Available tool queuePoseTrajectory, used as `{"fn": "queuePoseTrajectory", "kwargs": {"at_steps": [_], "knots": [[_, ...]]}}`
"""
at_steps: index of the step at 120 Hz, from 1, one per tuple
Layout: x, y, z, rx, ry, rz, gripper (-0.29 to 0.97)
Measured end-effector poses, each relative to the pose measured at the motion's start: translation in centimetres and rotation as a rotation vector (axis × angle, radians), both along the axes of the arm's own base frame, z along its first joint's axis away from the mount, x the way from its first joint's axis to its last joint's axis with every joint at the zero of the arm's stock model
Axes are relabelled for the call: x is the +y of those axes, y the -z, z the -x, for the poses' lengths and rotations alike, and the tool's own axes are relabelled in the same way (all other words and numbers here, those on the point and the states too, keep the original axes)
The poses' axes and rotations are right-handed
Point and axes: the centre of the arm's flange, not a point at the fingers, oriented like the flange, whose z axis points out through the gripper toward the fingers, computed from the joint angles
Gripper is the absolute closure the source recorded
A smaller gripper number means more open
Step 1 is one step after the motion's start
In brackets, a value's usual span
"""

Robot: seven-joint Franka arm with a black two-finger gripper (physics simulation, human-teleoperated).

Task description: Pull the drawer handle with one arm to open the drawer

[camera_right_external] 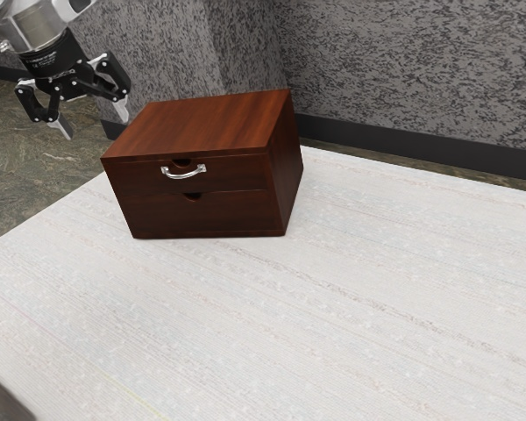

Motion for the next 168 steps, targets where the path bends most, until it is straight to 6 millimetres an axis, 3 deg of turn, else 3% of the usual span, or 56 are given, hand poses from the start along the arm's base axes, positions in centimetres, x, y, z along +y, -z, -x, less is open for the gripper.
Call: {"fn": "queuePoseTrajectory", "kwargs": {"at_steps": [31, 43, 53, 91, 105, 117, 129, 136, 147, 160, 168], "knots": [[0.9, -0.3, 0.6, -0.013, -0.021, 0.020, 0.00], [-1.2, -7.7, 5.2, -0.150, -0.008, -0.039, 0.00], [-2.2, -10.2, 7.0, -0.201, -0.002, -0.065, 0.00], [-3.4, -10.3, 6.1, -0.225, 0.021, -0.083, 0.00], [-3.0, -8.2, 4.6, -0.178, 0.019, -0.070, 0.00], [-3.3, -4.0, 4.9, -0.108, 0.029, -0.034, 0.00], [-4.2, -1.4, 9.3, -0.113, 0.031, -0.015, 0.00], [-5.9, -0.9, 12.5, -0.140, 0.048, -0.018, 0.00], [-8.2, 1.6, 16.5, -0.127, 0.073, -0.013, 0.00], [-9.6, 5.5, 19.5, -0.036, 0.085, 0.046, 0.00], [-9.9, 9.2, 20.3, 0.069, 0.083, 0.094, 0.00]]}}
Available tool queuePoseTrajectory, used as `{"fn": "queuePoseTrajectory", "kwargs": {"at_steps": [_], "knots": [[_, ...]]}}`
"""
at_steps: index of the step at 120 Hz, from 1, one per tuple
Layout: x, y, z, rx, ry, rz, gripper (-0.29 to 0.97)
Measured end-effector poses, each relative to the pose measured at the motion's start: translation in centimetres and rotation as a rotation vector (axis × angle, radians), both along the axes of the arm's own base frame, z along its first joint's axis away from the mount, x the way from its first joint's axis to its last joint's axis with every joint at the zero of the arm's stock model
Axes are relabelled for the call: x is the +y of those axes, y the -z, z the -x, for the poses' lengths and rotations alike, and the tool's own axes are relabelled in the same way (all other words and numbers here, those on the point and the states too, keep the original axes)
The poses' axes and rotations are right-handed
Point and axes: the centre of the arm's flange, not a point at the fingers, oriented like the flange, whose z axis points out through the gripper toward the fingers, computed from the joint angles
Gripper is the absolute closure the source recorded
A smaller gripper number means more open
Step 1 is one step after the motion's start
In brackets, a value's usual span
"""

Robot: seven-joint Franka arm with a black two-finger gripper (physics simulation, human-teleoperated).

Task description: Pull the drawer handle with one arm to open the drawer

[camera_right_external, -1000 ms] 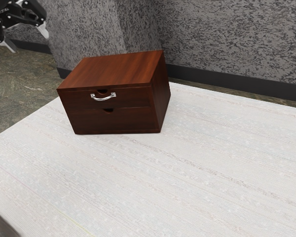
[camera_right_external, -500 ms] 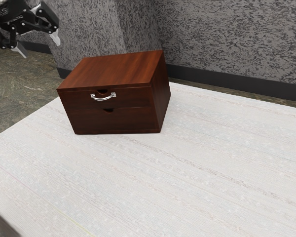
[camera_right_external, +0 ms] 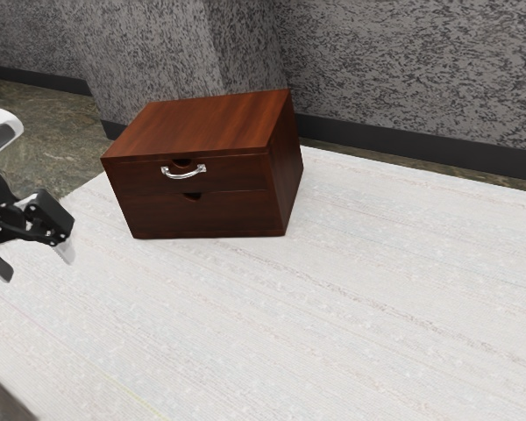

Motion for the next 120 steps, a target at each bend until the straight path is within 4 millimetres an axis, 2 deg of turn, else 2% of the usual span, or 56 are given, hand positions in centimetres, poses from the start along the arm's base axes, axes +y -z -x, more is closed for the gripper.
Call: {"fn": "queuePoseTrajectory", "kwargs": {"at_steps": [13, 23, 33, 47, 65, 80, 95, 105, 111, 120], "knots": [[-0.1, 2.9, -0.4, 0.103, 0.019, 0.045, 0.00], [-0.6, 3.4, -1.0, 0.115, 0.065, 0.019, 0.00], [-0.1, 3.8, -2.3, 0.088, 0.160, -0.039, 0.00], [0.3, 3.3, -2.5, 0.060, 0.323, -0.112, 0.00], [-0.7, 3.2, -1.8, 0.063, 0.487, -0.088, 0.00], [-1.1, 3.0, -2.3, 0.015, 0.691, -0.102, 0.00], [-1.4, 1.7, -2.6, -0.053, 0.918, -0.161, 0.00], [-1.0, 1.1, -4.4, -0.072, 1.050, -0.186, 0.00], [-1.6, 0.8, -5.4, -0.085, 1.140, -0.204, 0.00], [-2.0, 1.6, -7.3, -0.085, 1.257, -0.214, 0.00]]}}
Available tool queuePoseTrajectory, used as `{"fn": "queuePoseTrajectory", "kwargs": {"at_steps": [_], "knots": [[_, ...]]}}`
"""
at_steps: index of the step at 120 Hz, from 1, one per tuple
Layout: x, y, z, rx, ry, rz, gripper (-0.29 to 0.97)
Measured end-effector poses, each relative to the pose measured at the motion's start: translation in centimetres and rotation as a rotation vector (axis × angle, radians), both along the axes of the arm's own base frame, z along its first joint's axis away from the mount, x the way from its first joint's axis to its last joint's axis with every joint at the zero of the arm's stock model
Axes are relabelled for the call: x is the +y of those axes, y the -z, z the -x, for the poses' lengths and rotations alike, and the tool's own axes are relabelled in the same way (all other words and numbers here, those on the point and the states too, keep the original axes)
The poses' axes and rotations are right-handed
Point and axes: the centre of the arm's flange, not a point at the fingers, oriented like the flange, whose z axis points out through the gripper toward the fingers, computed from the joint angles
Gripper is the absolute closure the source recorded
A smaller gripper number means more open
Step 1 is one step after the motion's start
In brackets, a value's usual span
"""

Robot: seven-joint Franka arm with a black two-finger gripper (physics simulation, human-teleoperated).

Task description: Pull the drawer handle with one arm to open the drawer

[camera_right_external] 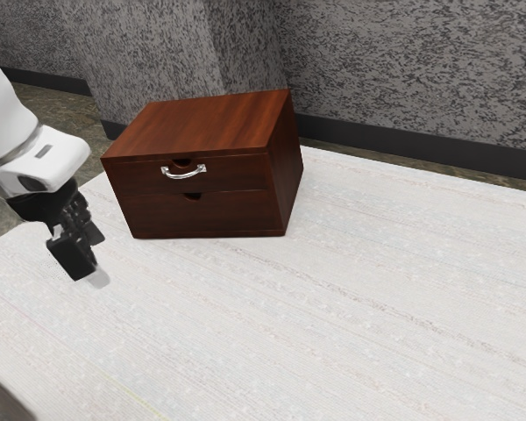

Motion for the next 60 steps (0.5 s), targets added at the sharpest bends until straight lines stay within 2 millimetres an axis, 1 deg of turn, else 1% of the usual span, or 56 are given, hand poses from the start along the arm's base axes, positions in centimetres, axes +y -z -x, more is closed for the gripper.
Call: {"fn": "queuePoseTrajectory", "kwargs": {"at_steps": [9, 16, 21, 32, 38, 46, 60], "knots": [[-1.2, 1.2, -2.1, -0.017, 0.126, -0.021, 0.00], [-1.4, 1.1, -2.9, -0.057, 0.207, -0.048, 0.00], [-1.2, 0.9, -3.3, -0.082, 0.260, -0.082, 0.00], [0.0, 1.3, -4.6, -0.096, 0.356, -0.171, 0.00], [1.5, 2.3, -6.3, -0.081, 0.391, -0.206, 0.00], [3.1, 3.3, -8.1, -0.073, 0.436, -0.239, 0.00], [4.4, 4.1, -10.9, -0.092, 0.497, -0.252, 0.00]]}}
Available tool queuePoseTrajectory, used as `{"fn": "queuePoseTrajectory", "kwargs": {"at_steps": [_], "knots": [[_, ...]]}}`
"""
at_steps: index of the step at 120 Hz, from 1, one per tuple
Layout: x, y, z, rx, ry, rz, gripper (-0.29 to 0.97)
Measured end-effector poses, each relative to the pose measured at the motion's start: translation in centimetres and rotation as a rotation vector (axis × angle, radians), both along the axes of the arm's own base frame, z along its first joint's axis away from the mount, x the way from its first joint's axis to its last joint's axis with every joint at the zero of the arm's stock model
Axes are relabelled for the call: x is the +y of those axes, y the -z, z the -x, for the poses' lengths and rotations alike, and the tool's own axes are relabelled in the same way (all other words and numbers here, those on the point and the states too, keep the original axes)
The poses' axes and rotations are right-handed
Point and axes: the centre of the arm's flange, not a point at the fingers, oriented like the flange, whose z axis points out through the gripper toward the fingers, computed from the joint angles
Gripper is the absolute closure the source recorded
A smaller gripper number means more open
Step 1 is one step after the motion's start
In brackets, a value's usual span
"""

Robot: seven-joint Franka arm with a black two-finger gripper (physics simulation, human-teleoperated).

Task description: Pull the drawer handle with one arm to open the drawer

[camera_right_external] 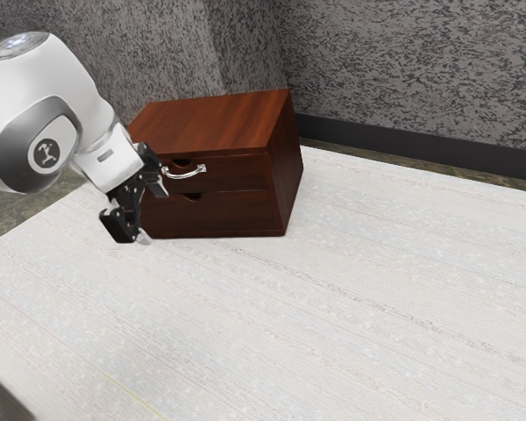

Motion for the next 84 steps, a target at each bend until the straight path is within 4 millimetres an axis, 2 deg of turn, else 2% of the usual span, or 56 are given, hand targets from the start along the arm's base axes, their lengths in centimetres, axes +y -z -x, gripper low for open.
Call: {"fn": "queuePoseTrajectory", "kwargs": {"at_steps": [21, 40, 56, 70, 84], "knots": [[1.1, -0.3, -1.8, -0.043, -0.008, 0.044, 0.00], [3.3, 1.2, -4.4, -0.037, -0.047, 0.056, 0.00], [5.9, 1.9, -7.4, -0.046, -0.085, 0.047, 0.00], [7.9, 2.7, -9.1, -0.045, -0.115, 0.039, 0.00], [9.1, 3.9, -11.5, -0.040, -0.130, 0.029, 0.00]]}}
